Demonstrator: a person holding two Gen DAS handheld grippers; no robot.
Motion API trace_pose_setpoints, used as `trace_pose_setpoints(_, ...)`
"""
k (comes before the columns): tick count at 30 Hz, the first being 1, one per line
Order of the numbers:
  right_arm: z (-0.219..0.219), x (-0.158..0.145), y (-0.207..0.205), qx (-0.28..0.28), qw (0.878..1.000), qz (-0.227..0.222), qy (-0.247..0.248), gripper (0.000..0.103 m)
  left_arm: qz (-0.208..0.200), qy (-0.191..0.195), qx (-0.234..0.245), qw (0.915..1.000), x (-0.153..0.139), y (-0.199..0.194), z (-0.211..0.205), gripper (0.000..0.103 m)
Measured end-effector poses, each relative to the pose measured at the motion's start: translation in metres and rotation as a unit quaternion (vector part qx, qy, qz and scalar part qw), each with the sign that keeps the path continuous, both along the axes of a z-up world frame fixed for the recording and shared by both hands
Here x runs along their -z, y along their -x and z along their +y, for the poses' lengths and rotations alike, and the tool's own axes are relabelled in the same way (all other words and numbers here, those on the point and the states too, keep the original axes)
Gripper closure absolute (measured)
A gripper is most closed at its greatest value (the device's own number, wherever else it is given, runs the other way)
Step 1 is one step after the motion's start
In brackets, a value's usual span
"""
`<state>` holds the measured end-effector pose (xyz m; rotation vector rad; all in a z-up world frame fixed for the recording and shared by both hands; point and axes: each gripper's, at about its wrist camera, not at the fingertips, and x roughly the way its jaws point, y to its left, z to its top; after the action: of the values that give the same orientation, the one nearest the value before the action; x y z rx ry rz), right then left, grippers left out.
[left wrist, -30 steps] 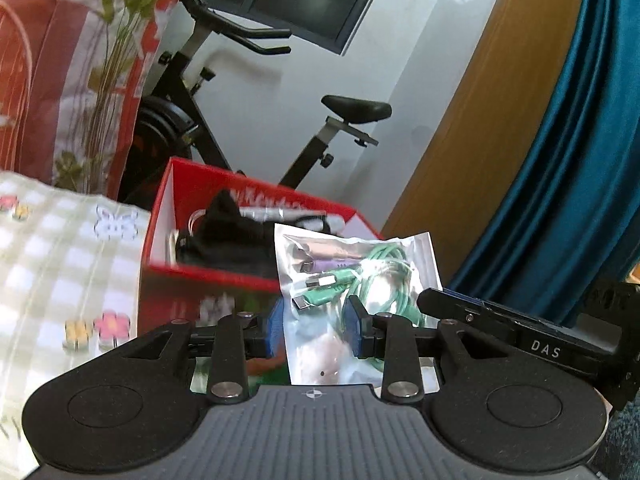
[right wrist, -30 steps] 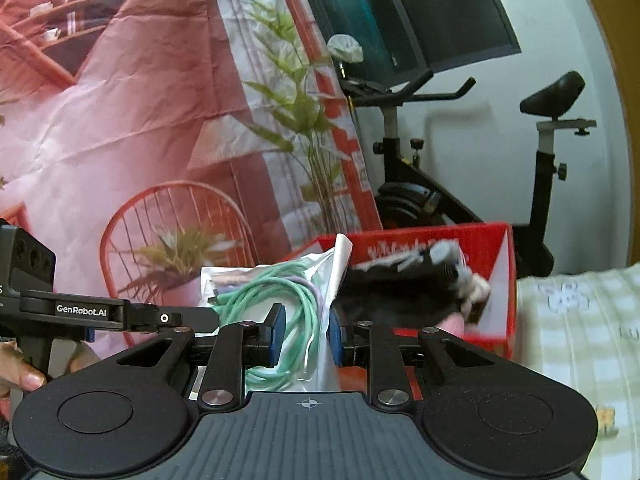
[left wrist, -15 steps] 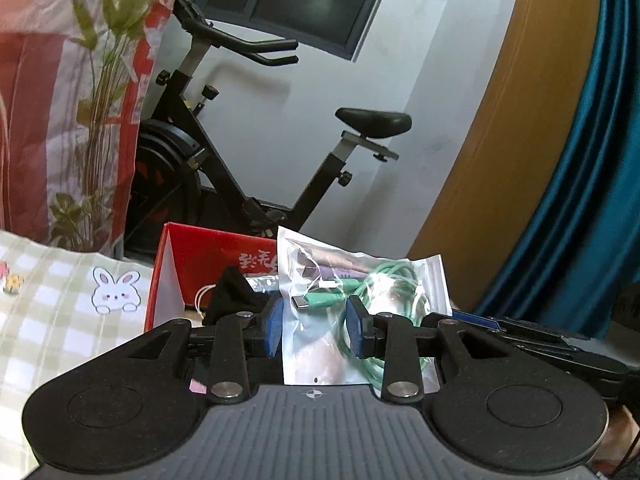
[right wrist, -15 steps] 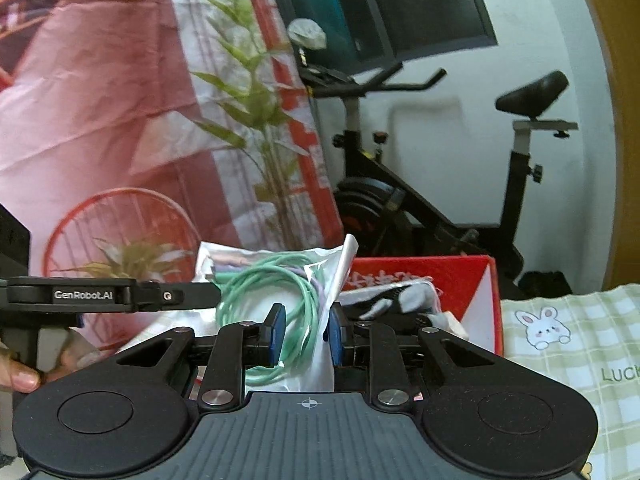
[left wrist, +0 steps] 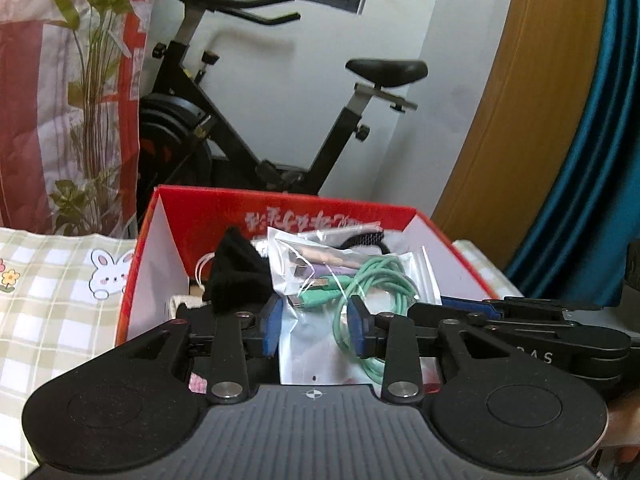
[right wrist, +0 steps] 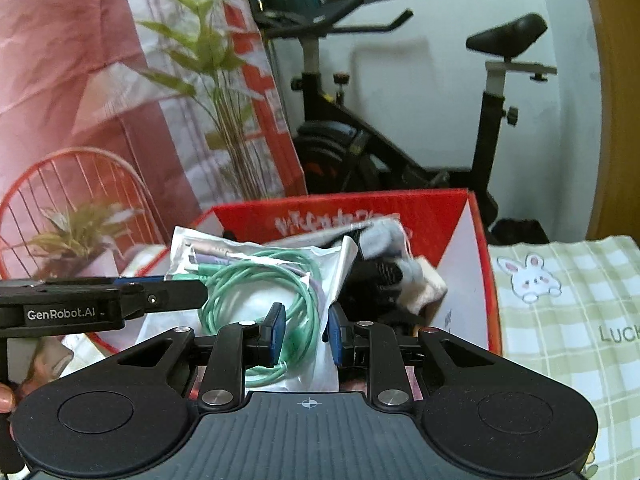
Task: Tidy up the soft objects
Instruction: 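Open both tools to release the cable bag and withdraw, then close both tools on the green tasseled pouch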
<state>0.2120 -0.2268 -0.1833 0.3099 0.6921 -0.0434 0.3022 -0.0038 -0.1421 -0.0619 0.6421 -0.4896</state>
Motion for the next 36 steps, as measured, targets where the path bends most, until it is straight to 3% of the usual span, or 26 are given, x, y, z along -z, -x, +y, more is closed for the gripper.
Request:
trace_pose_setpoints(7,0.002,0.013,-0.002,-0.002,0.999,0.032,0.004,0.079,0.010,-0.030,0.009,0.9994,0.007,-0.004,-0.004,0.063)
trace_pose_setpoints(15,0.004,0.004,0.011,0.000,0.999,0.015,0.036,0.070,-0.020,-0.042,0.006,0.9989,-0.005,0.012,0.006,0.031)
trace_pose_setpoints(24,0.015,-0.020,0.066,-0.060,0.995,-0.033,0.076,0.064,-0.049,-0.023,0.034,0.9980,-0.019,0.063,0.037,0.031)
trace_pose_setpoints(31,0.034,-0.024,0.098,-0.094,0.988,-0.057,0.111,0.059,-0.012,-0.007,0.044,0.9989,0.007,0.084,0.046,0.033)
trace_pose_setpoints(36,0.044,-0.005,0.101,-0.113,0.989,-0.023,0.095,0.057,0.025,0.014,0.052,0.9982,0.032,0.081,0.038,0.041)
